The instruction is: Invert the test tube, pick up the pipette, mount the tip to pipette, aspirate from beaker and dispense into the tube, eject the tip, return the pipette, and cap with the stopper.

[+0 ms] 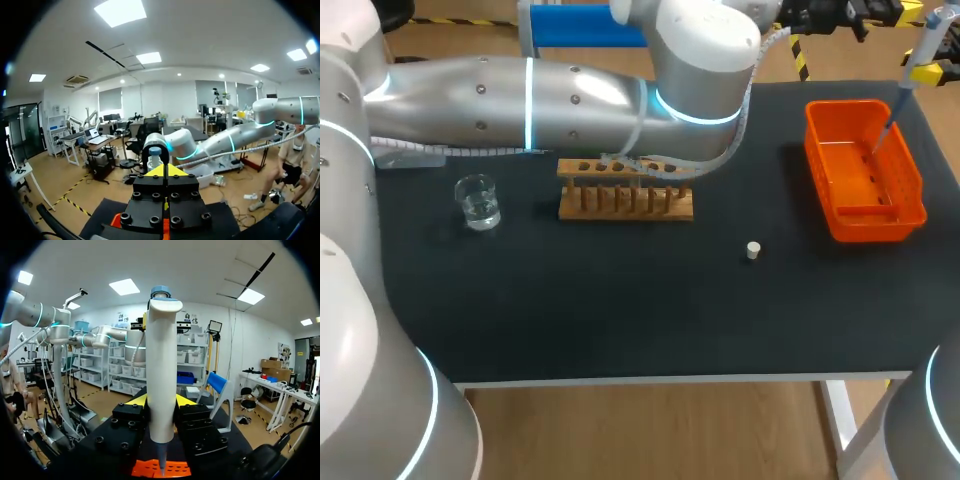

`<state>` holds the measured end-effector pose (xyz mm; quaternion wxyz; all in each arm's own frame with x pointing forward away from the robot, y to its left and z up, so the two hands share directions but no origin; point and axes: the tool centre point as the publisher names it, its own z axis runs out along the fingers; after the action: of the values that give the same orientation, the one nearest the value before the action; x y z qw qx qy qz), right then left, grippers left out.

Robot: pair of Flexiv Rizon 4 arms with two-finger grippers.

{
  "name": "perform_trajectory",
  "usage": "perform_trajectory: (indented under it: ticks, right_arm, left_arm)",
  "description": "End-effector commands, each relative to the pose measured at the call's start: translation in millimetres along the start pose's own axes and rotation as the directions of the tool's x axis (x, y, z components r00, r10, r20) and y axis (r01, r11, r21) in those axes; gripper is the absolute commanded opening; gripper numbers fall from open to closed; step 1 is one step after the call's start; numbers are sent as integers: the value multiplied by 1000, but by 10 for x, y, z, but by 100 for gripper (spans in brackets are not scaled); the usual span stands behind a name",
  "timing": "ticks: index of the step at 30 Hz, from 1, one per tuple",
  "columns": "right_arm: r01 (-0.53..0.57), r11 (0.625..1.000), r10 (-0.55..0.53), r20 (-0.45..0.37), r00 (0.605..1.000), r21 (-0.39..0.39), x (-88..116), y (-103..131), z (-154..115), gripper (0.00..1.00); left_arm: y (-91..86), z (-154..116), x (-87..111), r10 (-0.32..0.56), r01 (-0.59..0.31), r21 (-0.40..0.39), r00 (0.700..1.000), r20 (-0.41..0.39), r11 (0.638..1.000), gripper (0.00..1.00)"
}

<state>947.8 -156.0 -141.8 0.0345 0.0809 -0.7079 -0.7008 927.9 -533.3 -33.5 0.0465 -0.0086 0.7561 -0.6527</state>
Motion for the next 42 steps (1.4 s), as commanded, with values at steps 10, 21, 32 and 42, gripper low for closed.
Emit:
perform_trajectory:
  ticks: [10,21,32,42]
  right_arm:
    - [1,1000,-1,-10,1000,0,-29,-6,-34,0]
    - [1,1000,-1,-10,1000,0,-29,-6,-34,0]
    - [1,1000,-1,-10,1000,0,-29,-6,-34,0]
    - [1,1000,-1,-10,1000,0,-29,-6,-34,0]
  left_arm:
    - [-16,194,-147,6,-6,58,1000,7,998,0]
    - [6,297,-158,1,-1,73,1000,1,997,0]
    - [37,355,-149,-4,5,77,1000,-11,997,0]
    - [66,359,-120,-11,12,73,1000,-15,997,0]
